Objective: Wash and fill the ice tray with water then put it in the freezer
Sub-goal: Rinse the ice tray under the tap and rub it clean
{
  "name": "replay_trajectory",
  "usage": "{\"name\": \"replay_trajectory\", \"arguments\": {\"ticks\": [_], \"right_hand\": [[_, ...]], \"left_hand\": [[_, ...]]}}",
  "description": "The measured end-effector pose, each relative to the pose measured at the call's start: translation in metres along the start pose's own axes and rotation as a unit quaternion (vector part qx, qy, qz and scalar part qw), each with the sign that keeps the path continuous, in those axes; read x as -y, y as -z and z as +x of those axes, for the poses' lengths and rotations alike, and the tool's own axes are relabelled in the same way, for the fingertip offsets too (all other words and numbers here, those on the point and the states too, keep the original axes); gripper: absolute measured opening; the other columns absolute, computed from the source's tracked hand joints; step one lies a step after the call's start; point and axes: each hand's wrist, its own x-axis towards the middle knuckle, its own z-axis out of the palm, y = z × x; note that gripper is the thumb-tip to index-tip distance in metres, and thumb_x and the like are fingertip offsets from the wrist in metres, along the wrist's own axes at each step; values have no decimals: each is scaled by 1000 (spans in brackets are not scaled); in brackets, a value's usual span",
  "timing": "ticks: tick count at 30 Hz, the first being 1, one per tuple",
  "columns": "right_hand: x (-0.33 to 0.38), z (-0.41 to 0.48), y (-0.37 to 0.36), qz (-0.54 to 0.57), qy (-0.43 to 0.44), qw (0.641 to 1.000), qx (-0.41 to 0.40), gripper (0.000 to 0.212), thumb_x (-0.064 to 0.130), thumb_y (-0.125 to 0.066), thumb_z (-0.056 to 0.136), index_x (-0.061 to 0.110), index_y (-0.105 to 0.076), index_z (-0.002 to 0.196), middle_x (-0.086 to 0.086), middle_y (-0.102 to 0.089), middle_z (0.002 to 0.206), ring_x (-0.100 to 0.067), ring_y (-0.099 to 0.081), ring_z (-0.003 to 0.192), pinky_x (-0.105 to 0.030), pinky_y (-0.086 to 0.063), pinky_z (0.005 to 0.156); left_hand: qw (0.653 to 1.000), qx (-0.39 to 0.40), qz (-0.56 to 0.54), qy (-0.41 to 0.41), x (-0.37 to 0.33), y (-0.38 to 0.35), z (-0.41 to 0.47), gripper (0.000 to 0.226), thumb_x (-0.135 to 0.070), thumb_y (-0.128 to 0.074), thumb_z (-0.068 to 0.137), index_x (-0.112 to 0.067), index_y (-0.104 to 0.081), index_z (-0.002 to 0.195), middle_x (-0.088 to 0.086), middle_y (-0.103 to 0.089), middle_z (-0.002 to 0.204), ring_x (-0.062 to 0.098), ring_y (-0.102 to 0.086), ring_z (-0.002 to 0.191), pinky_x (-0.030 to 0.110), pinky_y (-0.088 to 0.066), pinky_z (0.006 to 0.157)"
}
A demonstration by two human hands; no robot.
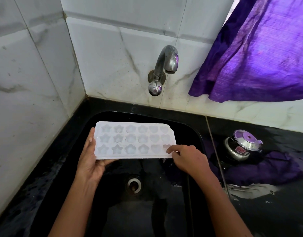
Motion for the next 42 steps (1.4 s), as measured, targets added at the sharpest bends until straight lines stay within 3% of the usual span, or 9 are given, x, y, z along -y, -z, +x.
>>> {"name": "replay_trajectory", "arguments": {"ticks": [8,15,18,23,25,28,31,36,42], "right_hand": [[8,0,-4,-3,22,1000,-11,37,29,-34,95,44,-55,122,-1,-59,118,-25,-57,100,-30,-42,73],[6,-2,0,-5,18,1000,-7,34,29,-36,94,40,-59,116,1,-60,117,-22,-59,97,-29,-44,74],[5,-2,2,3,17,1000,-17,32,28,-37,94,39,-61,111,1,-62,107,-22,-60,87,-27,-41,67],[12,-2,8,53,38,997,-51,31,25,-38,89,39,-62,104,2,-58,74,-17,-56,67,-25,-35,53],[18,-2,8,35,52,997,-36,32,27,-38,90,40,-61,107,3,-55,78,-16,-52,67,-25,-34,55],[26,-5,3,13,57,998,-12,35,29,-37,94,43,-58,117,1,-60,101,-21,-59,91,-27,-38,67],[30,-5,-1,11,59,998,-3,37,29,-36,95,46,-54,122,2,-61,118,-22,-59,101,-27,-39,71],[30,-5,-3,-7,57,998,10,37,30,-36,95,45,-54,123,1,-62,117,-22,-59,102,-29,-44,77],[26,-5,-3,-29,52,998,-6,33,30,-37,94,43,-60,114,1,-63,111,-22,-60,97,-28,-42,71]], "left_hand": [[1000,-2,-5,1,-1,-4,-2,39,-32,-46,97,-31,-47,136,1,-59,129,22,-63,106,44,-57,54],[1000,-4,4,4,-1,-1,1,39,-33,-48,96,-30,-47,136,0,-61,128,24,-64,107,47,-57,58],[1000,-10,-3,4,-2,-2,0,38,-33,-46,97,-33,-47,135,-1,-62,126,21,-65,102,45,-57,56],[1000,-4,0,-2,-3,-4,-1,38,-34,-45,97,-32,-47,135,-1,-60,128,20,-64,104,44,-57,55],[1000,0,1,-2,-3,-4,-1,39,-34,-45,97,-32,-47,135,-1,-61,128,20,-65,102,44,-57,55],[1000,0,-5,3,-1,-6,-2,39,-34,-47,97,-31,-47,135,-1,-62,126,20,-68,98,44,-57,55],[1000,3,-6,2,-2,-9,-4,38,-33,-47,97,-31,-48,135,0,-62,126,20,-68,98,45,-57,55],[1000,-2,-8,-3,-3,-12,-5,37,-32,-45,98,-33,-46,134,-5,-63,121,15,-70,88,41,-56,49],[1000,0,-1,-2,-4,-7,-6,23,-33,-44,97,-40,-54,117,-9,-65,114,16,-68,94,42,-56,51]]}}
